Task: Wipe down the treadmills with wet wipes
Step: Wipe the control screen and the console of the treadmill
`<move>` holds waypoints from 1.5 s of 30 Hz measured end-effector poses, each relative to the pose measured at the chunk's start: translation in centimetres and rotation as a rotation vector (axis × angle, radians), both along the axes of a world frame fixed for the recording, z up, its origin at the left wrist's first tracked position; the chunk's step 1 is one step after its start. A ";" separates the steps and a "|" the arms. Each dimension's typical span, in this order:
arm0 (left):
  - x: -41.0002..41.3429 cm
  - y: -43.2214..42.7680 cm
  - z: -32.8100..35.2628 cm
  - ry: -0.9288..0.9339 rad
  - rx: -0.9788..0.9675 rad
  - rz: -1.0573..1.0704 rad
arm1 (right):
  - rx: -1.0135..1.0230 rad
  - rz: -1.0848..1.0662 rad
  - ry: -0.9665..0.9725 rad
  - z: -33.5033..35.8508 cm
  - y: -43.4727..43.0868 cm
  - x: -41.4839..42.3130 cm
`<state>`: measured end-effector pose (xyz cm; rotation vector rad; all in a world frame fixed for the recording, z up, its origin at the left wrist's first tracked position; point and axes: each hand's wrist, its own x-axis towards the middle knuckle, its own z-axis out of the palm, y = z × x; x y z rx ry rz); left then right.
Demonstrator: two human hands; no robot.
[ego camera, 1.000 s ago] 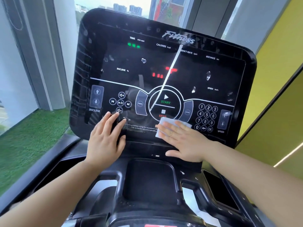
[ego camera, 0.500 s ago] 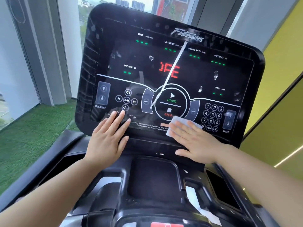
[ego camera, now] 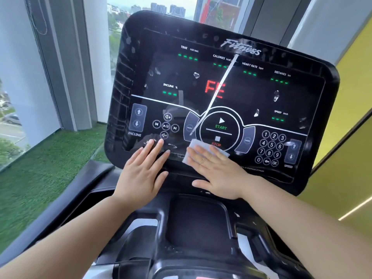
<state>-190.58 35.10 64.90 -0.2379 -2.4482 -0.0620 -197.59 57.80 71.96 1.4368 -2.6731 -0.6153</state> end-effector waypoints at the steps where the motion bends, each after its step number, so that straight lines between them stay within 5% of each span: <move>1: 0.0 -0.1 0.0 -0.007 0.007 -0.004 | 0.006 0.021 0.037 0.1 1.0 -0.3; 6: 0.1 -1.0 0.2 -0.011 0.150 -0.083 | 0.048 -0.087 0.104 -0.5 3.1 -0.8; 13: 0.2 -3.6 -0.1 0.007 0.284 0.139 | -0.105 -0.038 -0.044 -0.4 -3.5 0.7; 26: 0.1 -4.5 -1.0 -0.050 0.165 0.136 | 0.012 -0.066 0.124 -0.3 1.4 -0.2; 36: 0.3 -4.2 -1.1 -0.025 0.148 0.158 | -0.144 0.007 0.067 -0.5 -7.0 0.5; 45: 0.5 -4.4 -0.8 -0.038 0.132 0.158 | -0.008 -0.102 0.151 -0.8 -0.8 0.0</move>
